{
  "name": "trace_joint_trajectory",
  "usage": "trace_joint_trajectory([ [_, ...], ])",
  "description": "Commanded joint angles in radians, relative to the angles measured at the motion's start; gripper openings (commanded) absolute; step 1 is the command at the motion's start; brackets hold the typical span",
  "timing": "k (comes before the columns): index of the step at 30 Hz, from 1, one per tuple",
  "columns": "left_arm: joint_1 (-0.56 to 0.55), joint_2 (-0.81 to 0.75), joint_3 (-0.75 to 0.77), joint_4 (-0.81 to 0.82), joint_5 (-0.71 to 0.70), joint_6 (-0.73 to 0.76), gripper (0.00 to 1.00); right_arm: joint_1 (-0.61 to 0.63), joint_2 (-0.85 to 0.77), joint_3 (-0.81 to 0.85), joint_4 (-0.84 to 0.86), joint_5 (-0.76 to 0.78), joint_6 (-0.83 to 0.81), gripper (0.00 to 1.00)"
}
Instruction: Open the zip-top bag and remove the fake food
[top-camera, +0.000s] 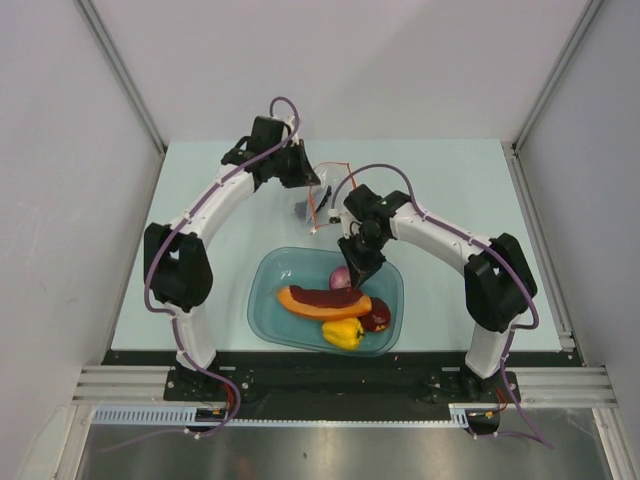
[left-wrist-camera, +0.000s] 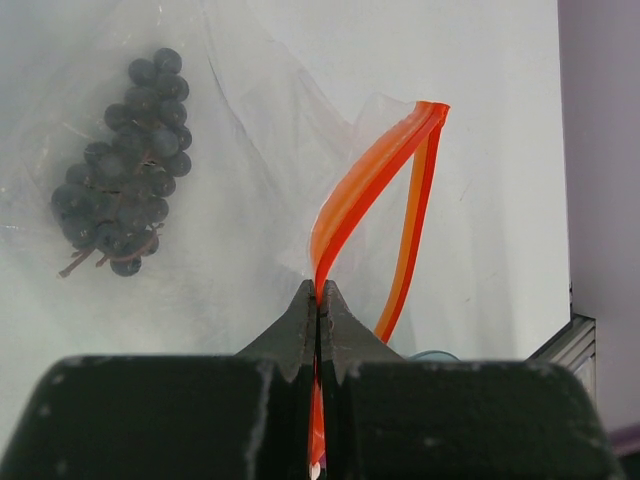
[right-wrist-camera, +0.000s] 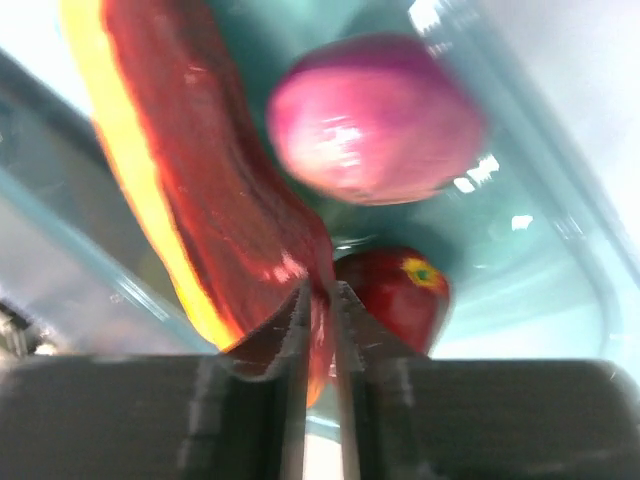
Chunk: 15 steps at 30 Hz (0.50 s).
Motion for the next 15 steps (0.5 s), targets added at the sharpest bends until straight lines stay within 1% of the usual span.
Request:
trace_joint_trajectory([
  [1, -0.01, -0.056, 0.002, 0.03, 0.023, -0.014, 0.0, -0.02, 0.022, 0.023, 0.015, 0.131, 0.007, 0.26],
  [2, -0.012, -0.056, 0.003, 0.031, 0.023, -0.015, 0.0, -0.023, 0.025, 0.023, 0.007, 0.145, 0.013, 0.32],
  [4, -0.013, -0.056, 0.005, 0.031, 0.023, -0.015, 0.0, -0.027, 0.008, 0.028, 0.004, 0.179, 0.027, 0.39],
  [5, -0.013, -0.058, 0.005, 0.03, 0.023, -0.015, 0.0, -0.032, -0.01, 0.034, 0.004, 0.184, 0.027, 0.45],
  [8, -0.015, -0.057, 0.008, 0.03, 0.023, -0.017, 0.0, -0.039, -0.075, 0.078, 0.007, 0.211, 0.024, 0.55],
  [9, -0.016, -0.055, 0.008, 0.033, 0.029, -0.02, 0.0, -0.055, -0.087, 0.136, -0.006, 0.227, 0.036, 0.56],
  [11, -0.021, -0.05, 0.009, 0.038, 0.034, -0.023, 0.0, -0.076, -0.085, 0.169, -0.004, 0.239, 0.058, 0.58],
  [15, -0.033, -0.047, 0.008, 0.042, 0.045, -0.029, 0.0, -0.121, -0.069, 0.222, 0.081, 0.242, 0.131, 0.6],
])
